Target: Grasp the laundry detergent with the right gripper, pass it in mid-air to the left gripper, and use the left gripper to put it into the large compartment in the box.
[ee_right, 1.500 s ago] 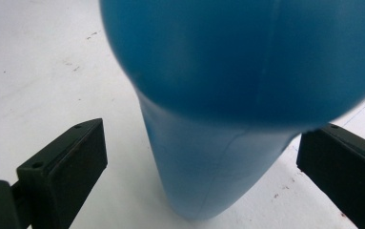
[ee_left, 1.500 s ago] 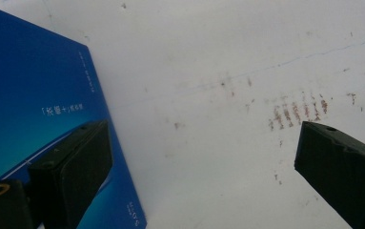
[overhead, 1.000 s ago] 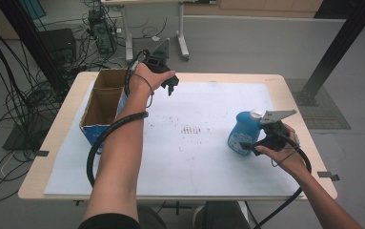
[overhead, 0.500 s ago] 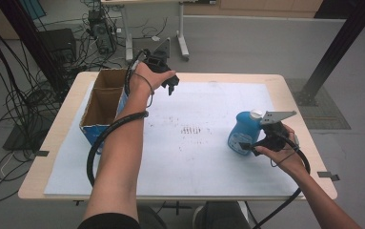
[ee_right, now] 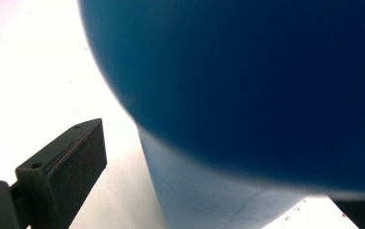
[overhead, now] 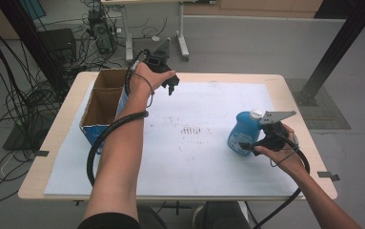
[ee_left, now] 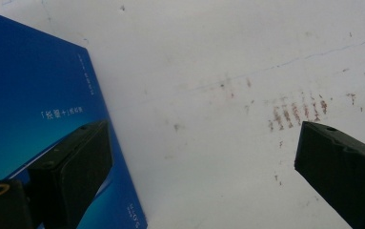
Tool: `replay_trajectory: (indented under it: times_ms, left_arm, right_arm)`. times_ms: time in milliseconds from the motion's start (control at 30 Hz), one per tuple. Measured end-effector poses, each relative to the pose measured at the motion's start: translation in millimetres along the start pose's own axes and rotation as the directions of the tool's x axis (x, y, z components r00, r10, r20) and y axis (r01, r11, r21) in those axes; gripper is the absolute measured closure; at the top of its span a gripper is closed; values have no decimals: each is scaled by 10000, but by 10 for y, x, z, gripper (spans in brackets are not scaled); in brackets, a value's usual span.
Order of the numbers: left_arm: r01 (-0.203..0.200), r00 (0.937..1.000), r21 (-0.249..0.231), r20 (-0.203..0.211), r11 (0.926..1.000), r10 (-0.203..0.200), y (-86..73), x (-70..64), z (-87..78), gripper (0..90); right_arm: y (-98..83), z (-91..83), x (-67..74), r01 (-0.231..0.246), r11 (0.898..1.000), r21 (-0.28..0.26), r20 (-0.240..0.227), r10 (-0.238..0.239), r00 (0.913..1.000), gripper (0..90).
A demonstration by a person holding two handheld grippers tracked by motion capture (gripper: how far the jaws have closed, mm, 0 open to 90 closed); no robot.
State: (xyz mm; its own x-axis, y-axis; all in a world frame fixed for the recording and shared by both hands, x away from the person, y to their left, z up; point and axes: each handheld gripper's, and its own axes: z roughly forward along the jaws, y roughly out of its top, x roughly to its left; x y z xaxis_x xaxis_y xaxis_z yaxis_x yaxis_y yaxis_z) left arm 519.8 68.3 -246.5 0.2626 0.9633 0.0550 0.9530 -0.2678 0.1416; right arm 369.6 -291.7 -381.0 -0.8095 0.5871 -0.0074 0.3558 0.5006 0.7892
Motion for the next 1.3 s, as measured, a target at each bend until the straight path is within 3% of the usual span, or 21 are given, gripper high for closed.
replay_trajectory:
  times_ms: [1300]
  left_arm:
    - [12, 10000, -22, 19, 10000, -12, -8, 10, -12, 61]
  right_arm:
    - [6, 19, 33, 110, 9996, -251, 48, -109, 9999, 25]
